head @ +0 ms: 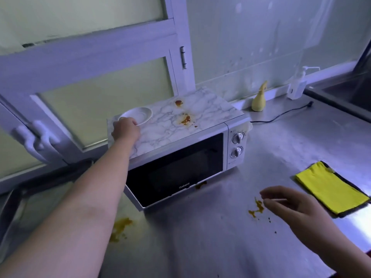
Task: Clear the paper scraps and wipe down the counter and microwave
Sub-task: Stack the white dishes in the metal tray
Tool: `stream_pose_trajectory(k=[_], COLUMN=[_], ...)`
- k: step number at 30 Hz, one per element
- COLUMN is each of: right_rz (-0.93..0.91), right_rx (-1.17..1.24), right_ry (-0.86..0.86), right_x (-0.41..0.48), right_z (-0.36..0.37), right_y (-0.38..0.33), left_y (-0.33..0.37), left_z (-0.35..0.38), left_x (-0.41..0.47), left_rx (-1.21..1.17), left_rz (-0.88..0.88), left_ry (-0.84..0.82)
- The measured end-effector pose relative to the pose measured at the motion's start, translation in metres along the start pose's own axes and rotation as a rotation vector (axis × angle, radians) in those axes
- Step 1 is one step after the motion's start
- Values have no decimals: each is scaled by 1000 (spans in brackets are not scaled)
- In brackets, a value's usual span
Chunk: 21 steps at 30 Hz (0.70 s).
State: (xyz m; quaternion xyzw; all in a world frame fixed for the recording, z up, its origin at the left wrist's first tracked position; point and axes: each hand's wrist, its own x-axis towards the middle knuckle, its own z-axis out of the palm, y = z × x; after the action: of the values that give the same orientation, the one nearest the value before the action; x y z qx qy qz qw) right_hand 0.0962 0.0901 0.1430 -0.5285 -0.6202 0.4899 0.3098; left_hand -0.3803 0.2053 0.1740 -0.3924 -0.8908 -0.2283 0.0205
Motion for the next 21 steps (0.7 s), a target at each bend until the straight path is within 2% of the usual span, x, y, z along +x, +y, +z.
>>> stream_pose_trajectory(k=[6, 11, 16, 19, 21], right_rz=[75, 112, 211, 267, 365], right_rx=[107, 300, 603, 759, 840], right_ry=[-36, -113, -289, -418, -495], right_x=[9, -2, -25, -37, -48], right_z=[-4, -9, -23, -28, -24], right_y=[18, 26, 32, 48, 64], left_y=[12, 33, 61, 71, 74], left_z=[-14, -44, -41, -21, -3], left_x=[-40, -157, -342, -437, -488], left_rx=[-141, -301, -533, -611, -641], left_rz=[190, 352, 346, 247, 174], left_ry=[221, 313, 333, 284, 256])
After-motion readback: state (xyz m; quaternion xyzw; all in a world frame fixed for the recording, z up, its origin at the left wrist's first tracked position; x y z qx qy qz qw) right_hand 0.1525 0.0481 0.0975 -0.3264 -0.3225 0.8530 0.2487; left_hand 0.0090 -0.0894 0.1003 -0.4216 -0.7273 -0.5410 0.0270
